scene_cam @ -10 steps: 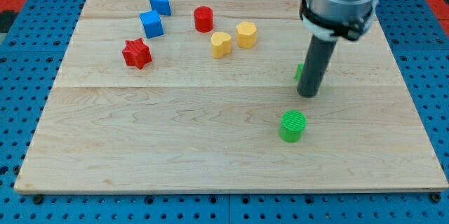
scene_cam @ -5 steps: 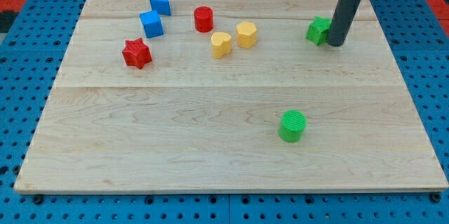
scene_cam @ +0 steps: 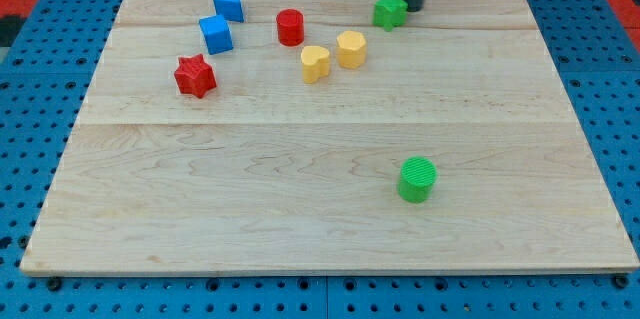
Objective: Push the green star to the top right of the hexagon
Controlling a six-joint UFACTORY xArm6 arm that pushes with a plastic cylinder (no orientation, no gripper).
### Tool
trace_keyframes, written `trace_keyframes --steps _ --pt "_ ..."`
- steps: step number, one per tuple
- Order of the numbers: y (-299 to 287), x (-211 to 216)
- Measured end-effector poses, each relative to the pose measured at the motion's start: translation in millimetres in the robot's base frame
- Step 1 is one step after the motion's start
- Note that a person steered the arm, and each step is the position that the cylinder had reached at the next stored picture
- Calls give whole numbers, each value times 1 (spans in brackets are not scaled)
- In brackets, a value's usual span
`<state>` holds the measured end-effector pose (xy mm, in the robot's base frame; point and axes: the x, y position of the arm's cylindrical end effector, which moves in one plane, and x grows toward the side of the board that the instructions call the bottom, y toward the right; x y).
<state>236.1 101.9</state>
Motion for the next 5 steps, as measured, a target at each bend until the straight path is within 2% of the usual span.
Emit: trace_keyframes --steps 1,2,3,4,5 --pt "-3 0" --pt "29 25" --pt "153 128" --pt "161 254" --pt "103 338"
